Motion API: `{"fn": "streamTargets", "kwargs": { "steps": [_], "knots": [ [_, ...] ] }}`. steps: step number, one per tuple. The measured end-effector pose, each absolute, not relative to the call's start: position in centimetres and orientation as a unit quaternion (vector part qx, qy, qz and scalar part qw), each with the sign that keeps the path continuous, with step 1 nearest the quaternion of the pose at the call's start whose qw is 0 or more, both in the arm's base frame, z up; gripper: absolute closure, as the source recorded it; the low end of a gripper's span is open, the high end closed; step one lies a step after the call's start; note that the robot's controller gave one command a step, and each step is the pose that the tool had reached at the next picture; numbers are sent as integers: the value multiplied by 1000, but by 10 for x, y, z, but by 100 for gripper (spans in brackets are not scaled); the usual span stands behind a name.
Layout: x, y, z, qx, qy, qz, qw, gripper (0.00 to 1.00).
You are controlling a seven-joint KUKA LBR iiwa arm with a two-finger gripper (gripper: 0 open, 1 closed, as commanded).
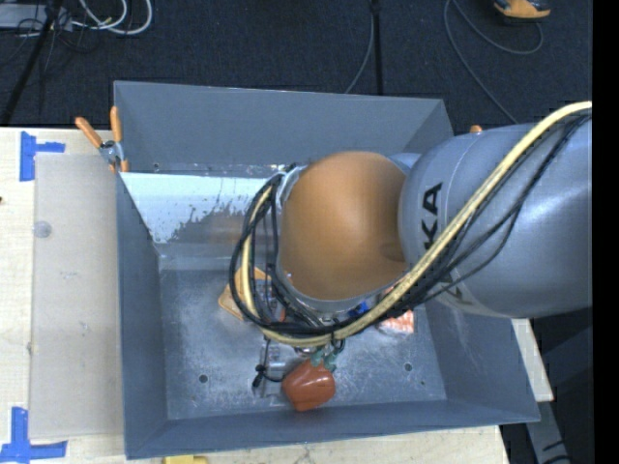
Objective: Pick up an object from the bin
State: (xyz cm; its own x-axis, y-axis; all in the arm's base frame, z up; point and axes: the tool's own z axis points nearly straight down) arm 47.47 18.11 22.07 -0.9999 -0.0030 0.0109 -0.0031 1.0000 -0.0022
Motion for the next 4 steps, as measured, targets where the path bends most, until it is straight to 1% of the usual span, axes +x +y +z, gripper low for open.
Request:
{"fn": "streamTargets", "kwargs": {
  "steps": [1, 2, 3, 4],
  "knots": [
    [477, 180, 225, -1, -1000, 0, 1, 0],
    [476, 146, 171, 17, -1000, 0, 0, 0],
    [493, 110, 155, 49, -999, 1, 8, 0],
    [502, 95, 164, 52, -999, 0, -1, 0]
  ]
}}
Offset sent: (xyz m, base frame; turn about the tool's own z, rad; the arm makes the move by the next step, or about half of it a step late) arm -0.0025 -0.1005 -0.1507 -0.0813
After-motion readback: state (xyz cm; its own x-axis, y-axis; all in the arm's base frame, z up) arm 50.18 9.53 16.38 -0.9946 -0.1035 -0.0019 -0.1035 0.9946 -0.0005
